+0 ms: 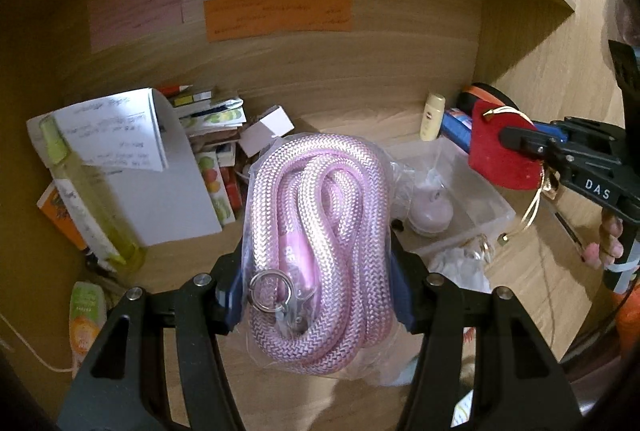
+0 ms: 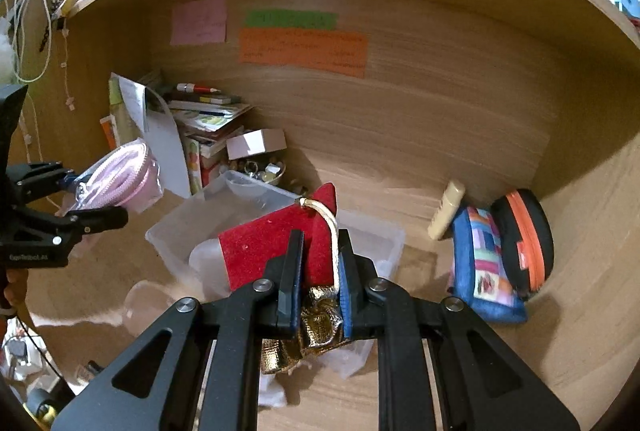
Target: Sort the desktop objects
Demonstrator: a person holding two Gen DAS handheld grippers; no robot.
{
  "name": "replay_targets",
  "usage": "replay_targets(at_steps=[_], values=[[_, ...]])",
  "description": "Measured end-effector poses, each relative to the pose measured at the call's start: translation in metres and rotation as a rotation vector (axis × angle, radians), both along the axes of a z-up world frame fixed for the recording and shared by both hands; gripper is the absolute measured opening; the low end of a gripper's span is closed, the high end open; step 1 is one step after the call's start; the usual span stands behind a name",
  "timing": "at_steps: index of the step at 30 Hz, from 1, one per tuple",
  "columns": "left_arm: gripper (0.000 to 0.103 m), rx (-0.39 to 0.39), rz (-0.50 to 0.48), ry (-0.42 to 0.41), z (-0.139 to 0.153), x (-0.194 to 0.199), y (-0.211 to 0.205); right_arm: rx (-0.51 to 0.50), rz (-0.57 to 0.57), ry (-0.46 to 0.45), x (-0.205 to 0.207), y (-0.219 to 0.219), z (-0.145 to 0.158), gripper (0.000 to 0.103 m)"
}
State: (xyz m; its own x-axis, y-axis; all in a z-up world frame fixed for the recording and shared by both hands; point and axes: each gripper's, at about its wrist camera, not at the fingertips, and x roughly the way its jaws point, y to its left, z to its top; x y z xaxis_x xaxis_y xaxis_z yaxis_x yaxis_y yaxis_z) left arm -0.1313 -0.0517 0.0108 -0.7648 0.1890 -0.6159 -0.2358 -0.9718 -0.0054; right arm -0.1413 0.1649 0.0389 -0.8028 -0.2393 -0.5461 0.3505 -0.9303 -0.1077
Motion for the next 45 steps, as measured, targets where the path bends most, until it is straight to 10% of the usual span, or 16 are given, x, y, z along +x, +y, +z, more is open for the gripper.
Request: replay_targets(at_steps=[45], values=[[0.058, -0.048, -0.005, -0.232, -0.054, -0.117, 0.029, 0.182, 0.091, -0.251, -0.117, -0.062, -0.090, 0.013]])
